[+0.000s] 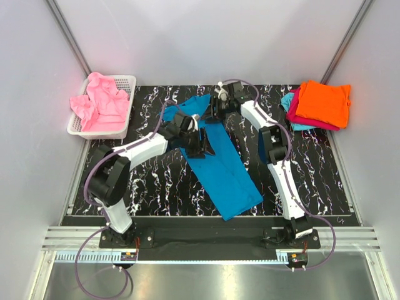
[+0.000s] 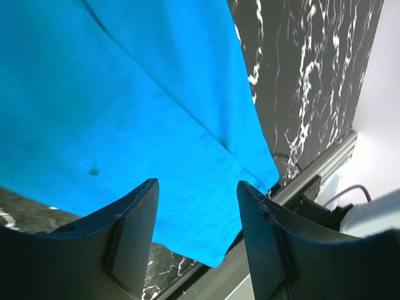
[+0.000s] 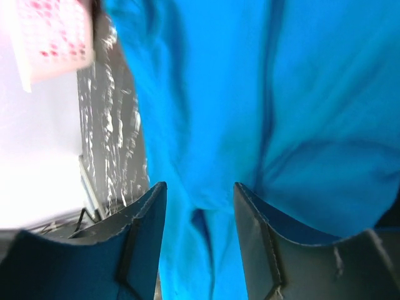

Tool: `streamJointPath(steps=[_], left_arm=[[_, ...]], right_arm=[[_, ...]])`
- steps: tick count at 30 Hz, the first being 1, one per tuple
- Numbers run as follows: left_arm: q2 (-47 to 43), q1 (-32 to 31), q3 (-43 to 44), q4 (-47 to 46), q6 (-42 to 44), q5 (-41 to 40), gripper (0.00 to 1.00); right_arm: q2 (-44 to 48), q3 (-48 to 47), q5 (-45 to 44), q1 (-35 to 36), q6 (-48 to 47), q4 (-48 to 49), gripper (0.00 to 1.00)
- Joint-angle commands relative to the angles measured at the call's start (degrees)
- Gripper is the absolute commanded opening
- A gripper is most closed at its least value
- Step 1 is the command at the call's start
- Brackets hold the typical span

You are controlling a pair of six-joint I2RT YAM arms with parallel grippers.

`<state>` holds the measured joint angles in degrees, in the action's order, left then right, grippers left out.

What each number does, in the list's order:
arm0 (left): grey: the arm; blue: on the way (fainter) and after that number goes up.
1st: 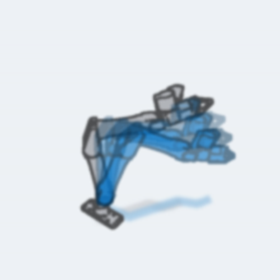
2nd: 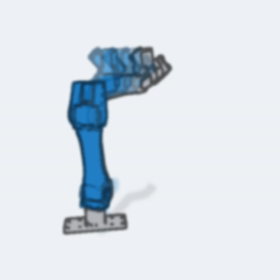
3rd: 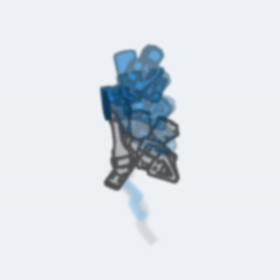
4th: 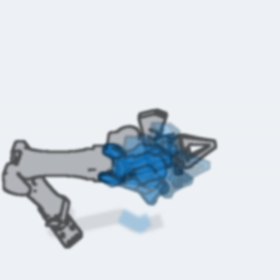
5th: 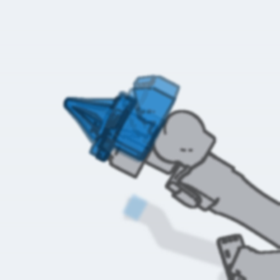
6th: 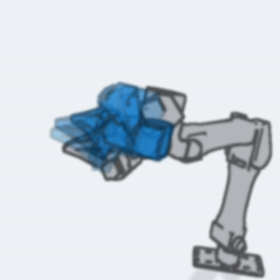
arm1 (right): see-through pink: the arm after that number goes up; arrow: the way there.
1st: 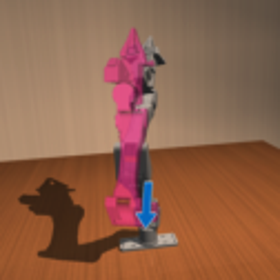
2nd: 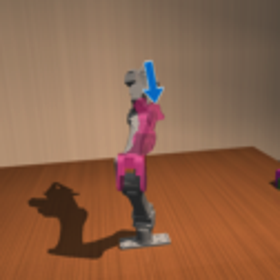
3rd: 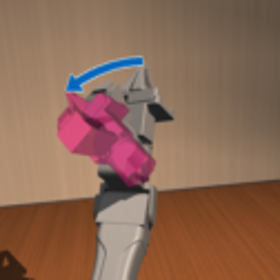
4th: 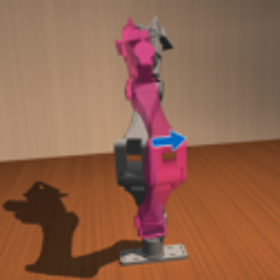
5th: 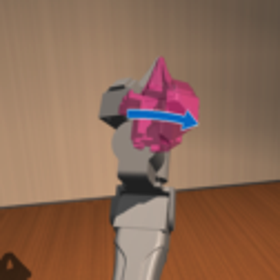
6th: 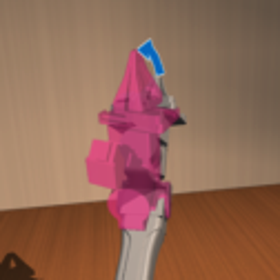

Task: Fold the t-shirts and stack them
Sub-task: Fold the tshirt

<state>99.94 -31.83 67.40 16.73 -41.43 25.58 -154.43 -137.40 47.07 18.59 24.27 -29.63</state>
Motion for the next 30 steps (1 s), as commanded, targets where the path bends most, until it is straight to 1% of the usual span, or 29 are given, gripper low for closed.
streamJointPath(steps=[1, 5, 6, 8, 11, 12, 15, 21, 25, 30], left_arm=[[1.9, -2.4, -0.7, -1.7, -0.8, 2.2, 0.58], [7.4, -5.7, -0.2, 0.0, -1.1, 0.8, 0.57], [7.9, -6.2, 0.0, 1.4, -1.2, -1.7, 0.57], [9.2, -7.5, 0.3, 2.9, -1.2, -4.3, 0.57], [11.8, -9.6, 1.5, 8.2, -0.5, -10.3, 0.57], [12.1, -10.1, 1.9, 11.2, -0.2, -14.1, 0.56], [11.2, -11.3, 0.1, 15.2, -0.1, -19.9, 0.57], [6.3, -11.2, -4.9, 19.6, -0.2, -27.4, 0.58], [4.1, -11.0, -6.8, 21.8, -0.1, -30.4, 0.59], [1.6, -10.4, -8.8, 21.9, 0.8, -29.5, 0.60]], right_arm=[[-2.7, -1.1, 5.0, 0.3, 2.3, 0.9, 0.54], [-3.0, 0.9, 2.2, 0.2, 1.2, 0.7, 0.52], [-2.9, 1.5, 1.4, 0.3, 1.0, 0.7, 0.52], [-2.5, 2.0, -1.7, 0.0, 0.5, 0.5, 0.53], [-2.9, 1.6, -4.8, -0.8, 0.9, 0.3, 0.54], [-2.9, 1.4, -5.7, -1.1, 1.2, 0.0, 0.54], [-2.9, 1.0, -8.4, -2.4, 1.2, -0.5, 0.54], [-2.8, -0.3, -12.8, -4.7, 1.5, -1.7, 0.55], [-2.9, -0.5, -15.1, -6.3, 1.7, -2.5, 0.54], [-2.7, 0.4, -16.7, -7.7, 1.5, -3.2, 0.55]])
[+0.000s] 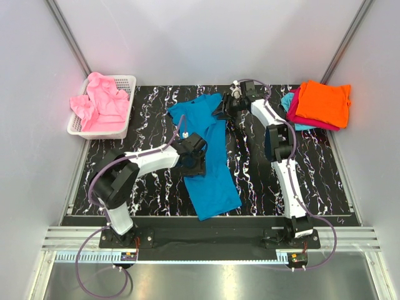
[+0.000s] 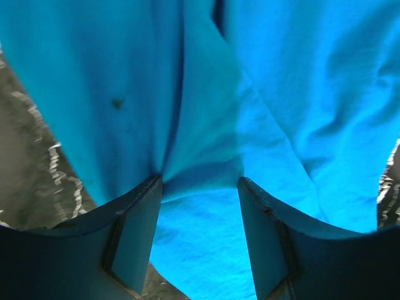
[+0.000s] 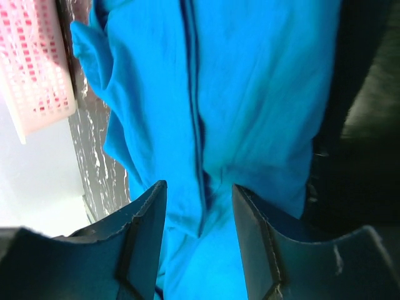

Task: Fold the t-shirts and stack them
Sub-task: Fold the tshirt

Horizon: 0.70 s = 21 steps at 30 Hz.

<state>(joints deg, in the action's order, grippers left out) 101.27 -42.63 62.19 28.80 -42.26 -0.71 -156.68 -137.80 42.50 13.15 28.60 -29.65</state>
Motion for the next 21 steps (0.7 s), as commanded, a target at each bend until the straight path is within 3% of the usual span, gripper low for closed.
streamJointPath(steps=[1, 5, 10, 21], left_arm=[[-0.1, 0.5, -3.7, 9.8, 2.1, -3.0, 0.60], [-2.2, 0.6, -3.7, 8.6, 4.3, 0.4, 0.60], [-7.8, 0.5, -3.4, 5.7, 9.6, 11.4, 0.59], [-25.5, 0.1, -6.2, -5.2, 9.6, 23.3, 0.61]], right_arm=[[-0.5, 0.8, -12.5, -2.5, -2.8, -3.2, 0.54], [-0.6, 0.5, -12.0, -3.0, -2.4, -3.3, 0.54], [0.7, 1.5, -11.7, -3.0, -1.6, -3.2, 0.54], [4.4, 0.9, 2.2, -2.8, -2.1, -0.6, 0.54]])
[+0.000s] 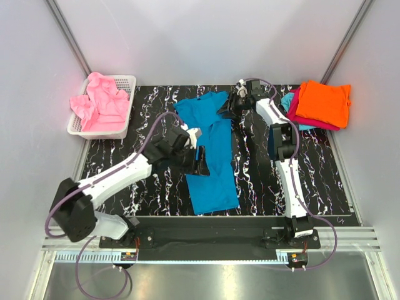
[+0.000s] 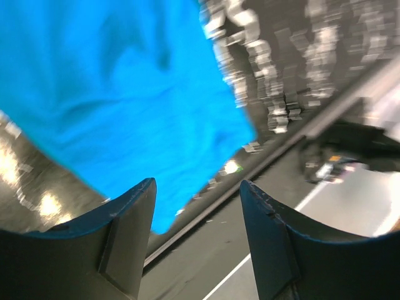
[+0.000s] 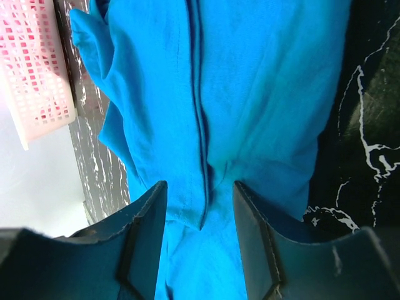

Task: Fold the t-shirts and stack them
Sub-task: Fold the tshirt

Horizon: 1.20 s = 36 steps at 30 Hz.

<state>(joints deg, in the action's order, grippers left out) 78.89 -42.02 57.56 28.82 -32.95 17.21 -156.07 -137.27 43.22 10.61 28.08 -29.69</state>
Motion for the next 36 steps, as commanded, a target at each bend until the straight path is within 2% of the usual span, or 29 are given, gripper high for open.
streamJointPath(steps=[1, 7, 13, 16, 19, 23, 24, 26, 31, 36], left_arm=[[-3.5, -0.7, -1.9, -5.8, -0.1, 5.4, 0.61], [-2.2, -4.6, -4.9, -9.7, -5.0, 2.9, 0.62], [3.2, -9.9, -6.4, -12.8, -11.1, -5.4, 0.61], [6.3, -12.3, -5.2, -13.4, -12.4, -7.9, 0.61], [9.4, -14.2, -3.7, -13.0, -12.6, -10.0, 0.61], [11.0, -15.2, -1.8, -11.2, -12.1, -12.5, 0.61], [11.4, -15.3, -1.4, -10.7, -12.0, -13.0, 0.61], [11.7, -15.4, -0.8, -10.0, -11.8, -13.7, 0.61], [12.9, -15.7, -0.2, -8.3, -11.9, -15.3, 0.61], [16.3, -16.4, 2.0, -2.4, -13.0, -19.4, 0.61]], right_arm=[[4.3, 0.3, 1.7, -0.1, -1.4, -0.3, 0.54], [5.6, -2.2, 2.0, 0.5, -1.4, 0.6, 0.54], [3.9, -8.6, 1.2, 1.3, -2.8, 0.5, 0.53], [3.2, -10.4, 1.3, 2.6, -5.6, 0.3, 0.52], [3.8, -9.2, -1.3, 4.5, -13.8, -2.0, 0.52], [2.7, -10.8, -10.3, 7.9, -25.1, -10.1, 0.54], [2.0, -11.0, -15.7, 8.7, -26.7, -11.3, 0.54], [0.9, -11.8, -19.7, 10.0, -30.0, -13.7, 0.54], [-2.9, -15.7, -29.5, 11.0, -32.3, -17.7, 0.54], [-4.2, -16.3, -38.5, 11.6, -36.1, -18.4, 0.58]])
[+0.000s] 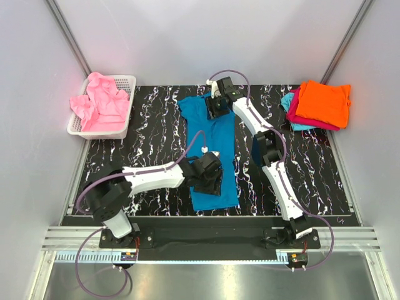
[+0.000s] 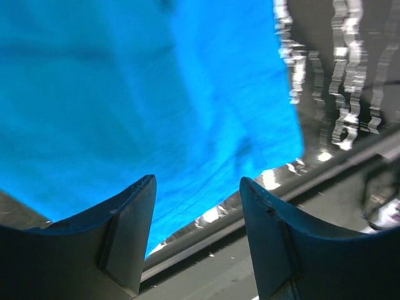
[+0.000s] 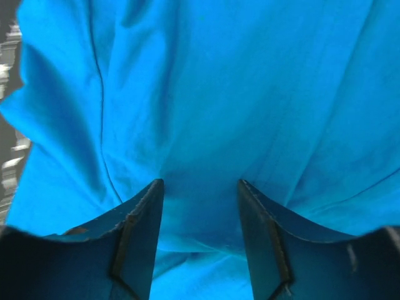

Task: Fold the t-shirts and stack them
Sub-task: Fold the tshirt

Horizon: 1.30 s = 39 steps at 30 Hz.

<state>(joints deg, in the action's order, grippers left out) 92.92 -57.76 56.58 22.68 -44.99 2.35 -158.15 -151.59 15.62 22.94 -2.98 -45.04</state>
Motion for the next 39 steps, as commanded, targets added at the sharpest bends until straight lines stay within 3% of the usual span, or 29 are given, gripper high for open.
streamJointPath(steps=[1, 6, 13, 15, 24, 39], left_arm=[[3.8, -0.9, 4.4, 5.1, -1.2, -5.1, 0.61], [6.8, -1.5, 6.3, 10.2, -2.9, -7.0, 0.61], [8.0, -2.2, 5.2, 10.9, -4.0, -5.3, 0.61], [8.1, -3.1, 5.1, 10.9, -3.8, -3.8, 0.61], [8.3, -6.6, 4.9, 10.0, -4.2, 1.0, 0.61], [4.0, -7.4, 1.6, 10.8, -6.0, -0.1, 0.61]], right_arm=[[-2.4, -1.9, -12.3, -0.8, -5.4, -3.1, 0.59], [-4.2, -2.3, -18.8, -0.9, -8.2, -3.4, 0.61], [-5.6, -4.8, -19.0, -1.0, -7.0, -2.9, 0.63], [-5.3, -5.1, -19.0, -1.1, -5.9, -2.9, 0.69], [-3.7, -5.2, -16.4, -1.0, -3.9, -0.3, 0.75], [-2.1, -5.2, -14.8, -1.0, -4.7, 1.6, 0.83]])
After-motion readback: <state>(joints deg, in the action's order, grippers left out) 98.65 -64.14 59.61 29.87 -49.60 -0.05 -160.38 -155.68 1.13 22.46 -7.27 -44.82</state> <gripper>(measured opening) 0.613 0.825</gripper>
